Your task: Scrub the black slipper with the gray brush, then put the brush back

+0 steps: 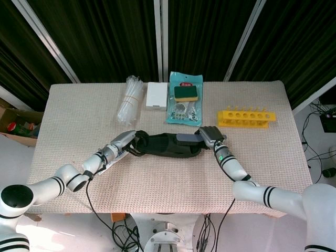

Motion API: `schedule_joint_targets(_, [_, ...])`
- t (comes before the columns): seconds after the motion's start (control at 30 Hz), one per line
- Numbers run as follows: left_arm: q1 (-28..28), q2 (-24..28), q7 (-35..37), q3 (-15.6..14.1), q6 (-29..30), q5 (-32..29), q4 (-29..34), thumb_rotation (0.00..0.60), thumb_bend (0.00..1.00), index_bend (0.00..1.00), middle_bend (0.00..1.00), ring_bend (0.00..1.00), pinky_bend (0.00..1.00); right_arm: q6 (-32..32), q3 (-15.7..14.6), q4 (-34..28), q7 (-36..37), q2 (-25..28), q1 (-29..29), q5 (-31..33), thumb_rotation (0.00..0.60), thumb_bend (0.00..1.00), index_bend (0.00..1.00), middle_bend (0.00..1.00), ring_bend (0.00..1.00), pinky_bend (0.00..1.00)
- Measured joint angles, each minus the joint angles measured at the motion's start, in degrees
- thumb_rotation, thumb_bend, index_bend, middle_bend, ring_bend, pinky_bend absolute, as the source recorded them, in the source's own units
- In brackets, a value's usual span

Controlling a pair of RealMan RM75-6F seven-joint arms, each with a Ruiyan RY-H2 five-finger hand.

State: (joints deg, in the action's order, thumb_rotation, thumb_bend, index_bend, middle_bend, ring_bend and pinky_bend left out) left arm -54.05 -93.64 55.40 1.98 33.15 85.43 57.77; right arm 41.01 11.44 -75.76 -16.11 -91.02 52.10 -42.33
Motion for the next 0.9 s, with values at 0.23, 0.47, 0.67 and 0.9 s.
schedule_joint_targets(0.23, [0.01,0.67,-1.07,0.11,0.13,-0.47,0.83,0.6,0.54,0.51,0.51,0.39,0.49,1.39,-1.33,-2.64,0.17,4.14,-1.98,-0.15,0.6,1.0,1.0,1.0,1.0,1.0])
schedule_joint_targets(0.47, [0.59,1.34,-5.73,0.61,1.45,-1.54,2.17,0.6,0.45,0.37,0.45,0.36,0.46,6.48,-1.71,-9.43,2.13,10.12,-5.42,-6.48,0.6,1.0,1.0,1.0,1.0,1.0])
schedule_joint_targets(0.67, [2.29,0.84,-15.22,1.21,6.09,-2.44,2.59,0.6,0.33,0.14,0.21,0.18,0.35,11.77,-4.27,-13.62,5.07,14.95,-10.88,-15.06,0.6,1.0,1.0,1.0,1.0,1.0])
schedule_joint_targets(0.9, [5.01,1.17,-31.81,1.95,12.4,-4.22,5.11,0.595,0.24,0.13,0.13,0.13,0.31,17.99,-8.49,-10.36,8.59,15.39,-16.64,-24.38,0.6,1.0,1.0,1.0,1.0,1.0])
